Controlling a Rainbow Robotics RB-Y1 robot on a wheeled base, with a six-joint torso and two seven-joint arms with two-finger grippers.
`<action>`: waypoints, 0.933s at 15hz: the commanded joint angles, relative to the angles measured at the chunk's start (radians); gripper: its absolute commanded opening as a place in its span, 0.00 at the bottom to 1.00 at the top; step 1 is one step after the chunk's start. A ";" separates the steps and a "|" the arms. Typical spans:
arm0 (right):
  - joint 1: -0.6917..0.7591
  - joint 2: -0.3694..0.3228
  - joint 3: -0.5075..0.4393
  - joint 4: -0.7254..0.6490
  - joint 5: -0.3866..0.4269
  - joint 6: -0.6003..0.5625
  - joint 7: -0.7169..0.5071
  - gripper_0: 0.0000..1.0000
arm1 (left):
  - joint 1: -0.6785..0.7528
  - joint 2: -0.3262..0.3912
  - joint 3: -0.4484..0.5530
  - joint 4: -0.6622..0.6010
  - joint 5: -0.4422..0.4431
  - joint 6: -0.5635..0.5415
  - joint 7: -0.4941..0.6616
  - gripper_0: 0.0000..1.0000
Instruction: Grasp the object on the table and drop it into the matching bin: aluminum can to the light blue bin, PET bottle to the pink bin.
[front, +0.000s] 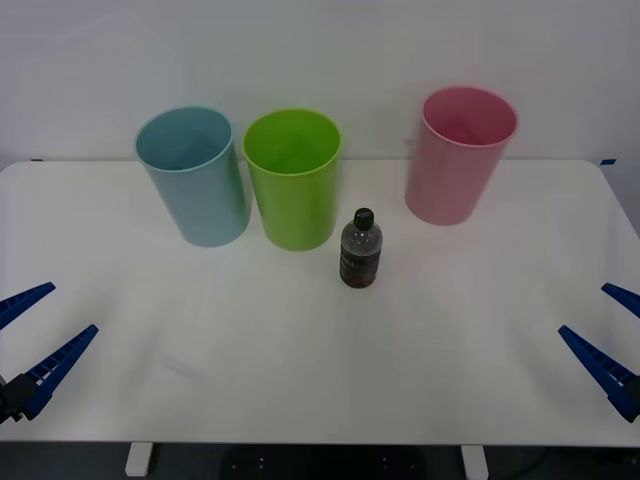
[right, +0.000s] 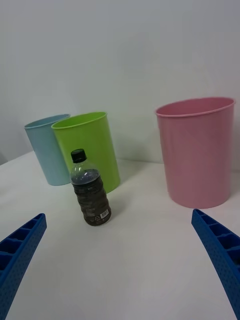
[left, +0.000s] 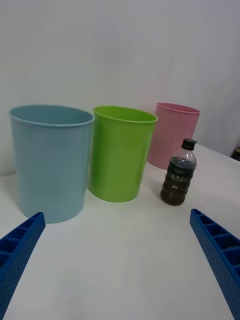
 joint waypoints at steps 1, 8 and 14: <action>-0.002 -0.007 0.027 0.000 0.000 0.013 0.010 1.00 | 0.000 0.000 0.000 0.000 0.000 0.000 0.000 1.00; -0.059 -0.019 0.109 0.053 0.024 0.045 0.162 1.00 | 0.000 0.000 0.000 0.000 0.000 0.000 0.000 1.00; -0.156 -0.019 0.197 0.137 0.075 0.095 0.222 1.00 | 0.000 0.000 0.000 0.000 0.000 0.000 0.000 1.00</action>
